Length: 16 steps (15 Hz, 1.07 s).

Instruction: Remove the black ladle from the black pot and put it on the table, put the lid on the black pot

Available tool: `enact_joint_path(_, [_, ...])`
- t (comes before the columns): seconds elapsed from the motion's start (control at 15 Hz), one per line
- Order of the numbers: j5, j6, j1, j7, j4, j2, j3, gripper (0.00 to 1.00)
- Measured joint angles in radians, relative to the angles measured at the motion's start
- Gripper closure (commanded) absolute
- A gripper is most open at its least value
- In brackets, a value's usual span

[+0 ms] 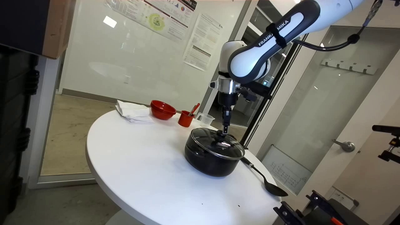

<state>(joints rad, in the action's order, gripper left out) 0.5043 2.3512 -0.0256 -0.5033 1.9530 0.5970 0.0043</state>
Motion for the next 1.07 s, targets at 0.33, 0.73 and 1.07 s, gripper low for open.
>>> enact_joint_path(0.33, [0.002, -0.007, -0.005, 0.001, -0.007, 0.029, -0.024, 0.00])
enact_joint_path(0.73, [0.004, 0.010, -0.002, 0.001, -0.041, 0.082, -0.023, 0.00])
enact_joint_path(1.07, [0.004, 0.013, 0.005, 0.001, -0.064, 0.097, -0.020, 0.47])
